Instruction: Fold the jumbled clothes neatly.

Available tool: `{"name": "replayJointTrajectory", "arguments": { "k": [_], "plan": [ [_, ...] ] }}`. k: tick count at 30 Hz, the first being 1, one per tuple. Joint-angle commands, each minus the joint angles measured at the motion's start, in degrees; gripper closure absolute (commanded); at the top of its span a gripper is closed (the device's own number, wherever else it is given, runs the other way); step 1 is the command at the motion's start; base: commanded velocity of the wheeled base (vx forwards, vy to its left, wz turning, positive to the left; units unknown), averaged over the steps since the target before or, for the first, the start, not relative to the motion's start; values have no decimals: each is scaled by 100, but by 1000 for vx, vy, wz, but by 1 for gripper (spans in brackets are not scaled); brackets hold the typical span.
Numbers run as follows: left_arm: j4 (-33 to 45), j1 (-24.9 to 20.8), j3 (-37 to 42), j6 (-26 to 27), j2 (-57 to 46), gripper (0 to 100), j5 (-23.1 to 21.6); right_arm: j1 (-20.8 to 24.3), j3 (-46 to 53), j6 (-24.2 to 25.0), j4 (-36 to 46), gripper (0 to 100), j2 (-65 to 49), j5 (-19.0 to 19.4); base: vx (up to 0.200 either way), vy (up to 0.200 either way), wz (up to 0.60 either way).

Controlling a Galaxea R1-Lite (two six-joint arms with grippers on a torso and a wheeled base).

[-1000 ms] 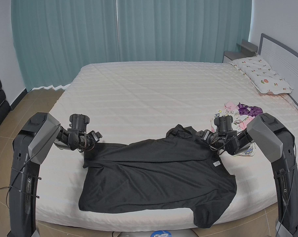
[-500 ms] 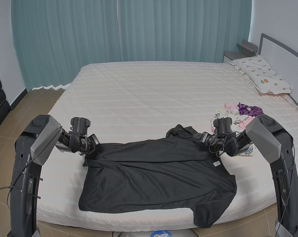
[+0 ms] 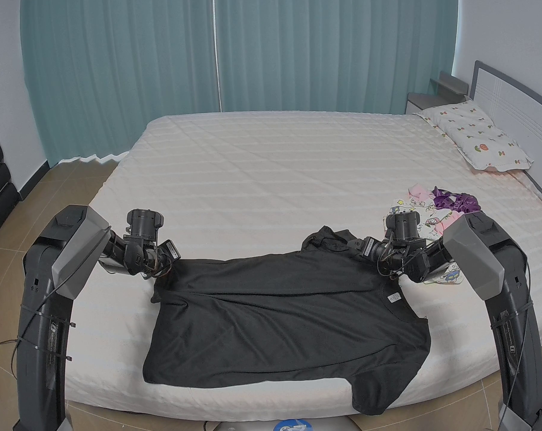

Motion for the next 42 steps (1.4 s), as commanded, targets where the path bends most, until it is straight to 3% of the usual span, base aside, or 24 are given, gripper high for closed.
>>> {"name": "replayJointTrajectory", "arguments": {
  "k": [1, 9, 10, 21, 25, 34, 42],
  "plan": [
    [-6, 3, 89, -11, -79, 100, 2, -32, -407, 1, 19, 0, 398, -33, 0, 0, 0],
    [-6, 12, 116, -11, -106, 100, 2, 21, -469, -8, 72, 0, 529, -33, 0, 0, 0],
    [-6, 12, 116, -11, -106, 100, 2, 30, -504, -8, 10, 100, 538, -33, 0, 0, 0],
    [-24, 3, -113, 15, -97, 100, 240, -190, -1119, 132, -148, 100, 327, -191, 0, 0, 0],
    [-15, 12, -640, 6, -62, 100, 336, -322, -1812, 510, -403, 100, 319, -472, 0, 0, 0],
    [56, 3, -2046, -3, 633, 100, 960, -471, -1812, 502, -719, 100, 424, -613, 0, 0, 0],
    [363, -23, -2159, -29, 756, 100, 969, -506, -1812, 449, -895, 100, 626, -718, 0, 0, 0]
  ]
}}
